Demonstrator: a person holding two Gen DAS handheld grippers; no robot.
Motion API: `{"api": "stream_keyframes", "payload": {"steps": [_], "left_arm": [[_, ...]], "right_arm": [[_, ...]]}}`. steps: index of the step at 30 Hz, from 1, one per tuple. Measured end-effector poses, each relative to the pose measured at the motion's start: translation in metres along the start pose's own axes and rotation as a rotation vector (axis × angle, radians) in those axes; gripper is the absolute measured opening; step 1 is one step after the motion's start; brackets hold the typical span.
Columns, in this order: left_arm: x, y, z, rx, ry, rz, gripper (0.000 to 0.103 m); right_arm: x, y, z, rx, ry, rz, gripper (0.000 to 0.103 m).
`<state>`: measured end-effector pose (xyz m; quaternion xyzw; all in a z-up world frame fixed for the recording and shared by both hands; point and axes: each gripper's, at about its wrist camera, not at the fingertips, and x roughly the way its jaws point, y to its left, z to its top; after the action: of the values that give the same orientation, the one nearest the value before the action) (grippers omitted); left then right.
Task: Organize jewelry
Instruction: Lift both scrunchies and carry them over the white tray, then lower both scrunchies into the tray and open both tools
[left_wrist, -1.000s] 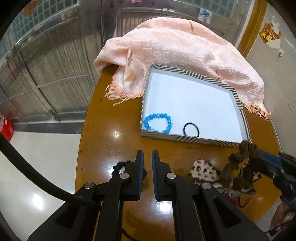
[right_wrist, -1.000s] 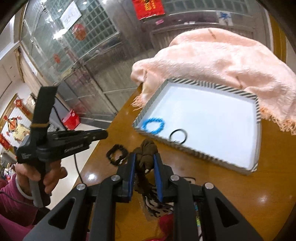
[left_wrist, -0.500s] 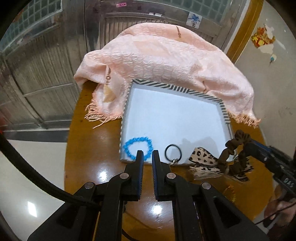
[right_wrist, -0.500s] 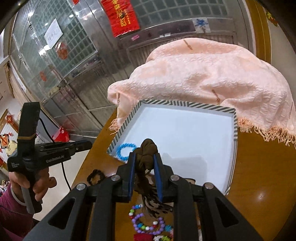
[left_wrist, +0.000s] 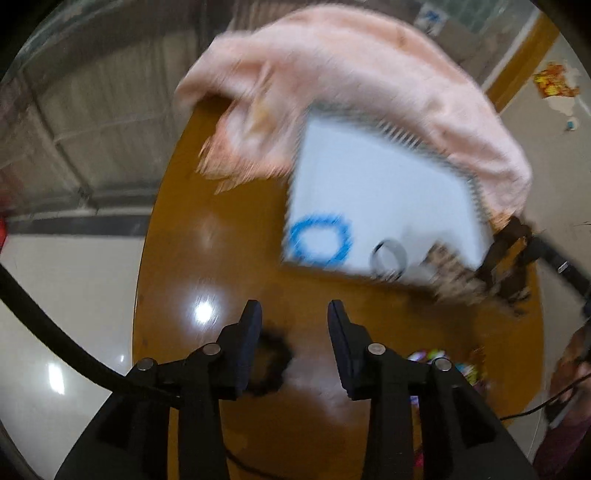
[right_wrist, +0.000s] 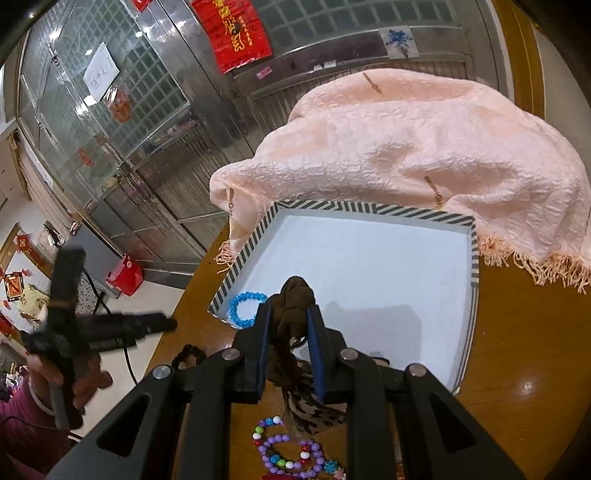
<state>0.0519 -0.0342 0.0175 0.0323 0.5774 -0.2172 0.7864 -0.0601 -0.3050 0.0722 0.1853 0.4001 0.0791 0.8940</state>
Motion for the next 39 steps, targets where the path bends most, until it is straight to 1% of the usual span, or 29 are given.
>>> {"api": "stream_keyframes", "payload": {"steps": [1,2,6,9,12,14,15,16,17,18,20,24,25,32,36,39], "left_arm": [[0.009,0.004,-0.008,-0.007,0.032,0.013,0.029],[0.014,0.004,-0.015,-0.007,0.045,0.026,0.029],[0.026,-0.001,-0.037,0.011,0.036,0.093,0.029],[0.037,-0.01,-0.047,0.058,0.033,0.153,0.029],[0.048,-0.014,-0.052,0.088,0.038,0.19,0.029],[0.051,-0.014,-0.053,0.089,0.034,0.194,0.022],[0.051,-0.013,-0.053,0.086,0.017,0.188,0.018],[0.051,-0.013,-0.052,0.086,0.015,0.188,0.009],[0.052,-0.011,-0.051,0.084,0.02,0.181,0.003],[0.052,-0.008,-0.049,0.074,0.028,0.151,0.001],[0.051,0.0,-0.044,0.043,0.038,0.081,0.0],[0.032,0.005,-0.031,0.02,-0.001,-0.002,0.0],[0.026,0.004,-0.025,0.019,-0.013,-0.014,0.0],[-0.017,-0.008,0.018,0.048,-0.138,-0.027,0.0],[-0.026,-0.025,0.049,0.068,-0.195,-0.041,0.0],[-0.02,-0.036,0.069,0.076,-0.2,-0.035,0.0]], "right_arm": [[0.002,0.0,0.0,0.001,0.003,0.001,0.02],[0.004,0.0,0.0,0.002,0.006,0.002,0.02],[0.009,0.002,0.001,0.0,0.015,0.01,0.02],[0.01,0.004,0.003,-0.002,0.017,0.012,0.02],[0.011,0.003,0.003,0.002,0.016,0.013,0.02],[0.01,0.003,0.004,0.004,0.013,0.012,0.02],[0.01,0.003,0.004,0.005,0.012,0.011,0.02],[0.01,0.002,0.004,0.007,0.011,0.011,0.02],[0.01,0.002,0.004,0.009,0.01,0.011,0.02],[0.01,0.002,0.004,0.01,0.01,0.011,0.02],[0.01,0.002,0.004,0.01,0.009,0.009,0.02],[0.009,0.004,0.005,0.009,0.002,0.012,0.02],[0.009,0.004,0.006,0.008,0.0,0.012,0.02],[0.017,0.008,0.022,0.002,-0.015,0.015,0.02],[0.027,0.006,0.033,0.005,-0.016,0.013,0.02],[0.035,0.004,0.039,0.013,-0.014,0.012,0.02]]}}
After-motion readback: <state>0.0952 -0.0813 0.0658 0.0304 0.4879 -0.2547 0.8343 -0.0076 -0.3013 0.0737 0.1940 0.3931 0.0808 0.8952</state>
